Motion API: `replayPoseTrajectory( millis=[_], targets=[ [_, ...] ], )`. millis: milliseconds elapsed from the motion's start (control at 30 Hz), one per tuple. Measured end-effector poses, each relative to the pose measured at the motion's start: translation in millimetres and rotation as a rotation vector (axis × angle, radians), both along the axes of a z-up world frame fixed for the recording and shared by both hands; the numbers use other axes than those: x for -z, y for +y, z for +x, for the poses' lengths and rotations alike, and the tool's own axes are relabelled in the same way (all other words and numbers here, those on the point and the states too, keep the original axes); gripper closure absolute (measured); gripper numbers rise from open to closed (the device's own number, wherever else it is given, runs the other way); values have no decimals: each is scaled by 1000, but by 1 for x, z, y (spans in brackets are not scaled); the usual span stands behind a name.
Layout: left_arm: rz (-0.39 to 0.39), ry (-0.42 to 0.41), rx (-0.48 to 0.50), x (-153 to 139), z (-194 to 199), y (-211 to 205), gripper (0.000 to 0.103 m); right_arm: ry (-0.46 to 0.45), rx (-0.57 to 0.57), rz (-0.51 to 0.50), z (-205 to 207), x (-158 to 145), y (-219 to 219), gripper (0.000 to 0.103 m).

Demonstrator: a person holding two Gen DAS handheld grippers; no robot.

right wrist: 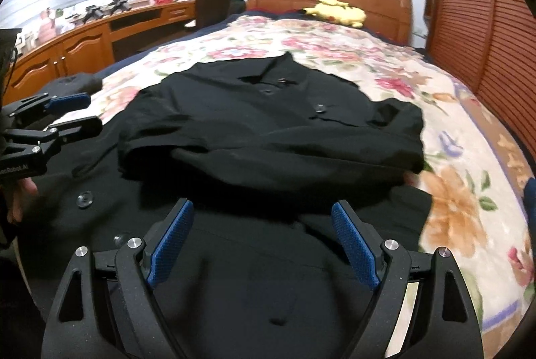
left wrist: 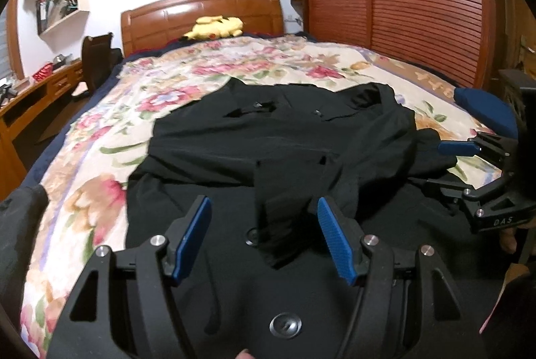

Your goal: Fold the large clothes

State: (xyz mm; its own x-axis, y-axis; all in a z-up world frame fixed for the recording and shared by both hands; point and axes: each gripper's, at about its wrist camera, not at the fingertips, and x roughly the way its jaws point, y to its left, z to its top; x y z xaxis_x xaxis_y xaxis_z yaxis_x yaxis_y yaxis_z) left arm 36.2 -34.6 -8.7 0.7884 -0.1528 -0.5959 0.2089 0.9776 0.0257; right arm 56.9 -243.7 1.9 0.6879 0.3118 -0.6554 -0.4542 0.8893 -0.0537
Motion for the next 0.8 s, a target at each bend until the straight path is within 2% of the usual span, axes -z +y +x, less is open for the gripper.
replayPoseTrajectory(
  millis=[433, 600, 700, 767, 800],
  targets=[
    [-28, 117, -8, 2, 69, -16, 38, 14, 77, 50, 10, -2, -36, 17],
    [-86, 189, 6, 19, 75, -15, 38, 21, 83, 61, 13, -2, -43, 17],
    [-80, 213, 19, 28, 72, -18, 38, 20, 88, 72, 14, -3, -47, 17],
    [-86, 245, 46, 33, 70, -21, 41, 21, 92, 79, 15, -3, -49, 17],
    [-87, 250, 53, 34, 69, -22, 51, 22, 95, 85, 15, -3, -51, 17]
  ],
)
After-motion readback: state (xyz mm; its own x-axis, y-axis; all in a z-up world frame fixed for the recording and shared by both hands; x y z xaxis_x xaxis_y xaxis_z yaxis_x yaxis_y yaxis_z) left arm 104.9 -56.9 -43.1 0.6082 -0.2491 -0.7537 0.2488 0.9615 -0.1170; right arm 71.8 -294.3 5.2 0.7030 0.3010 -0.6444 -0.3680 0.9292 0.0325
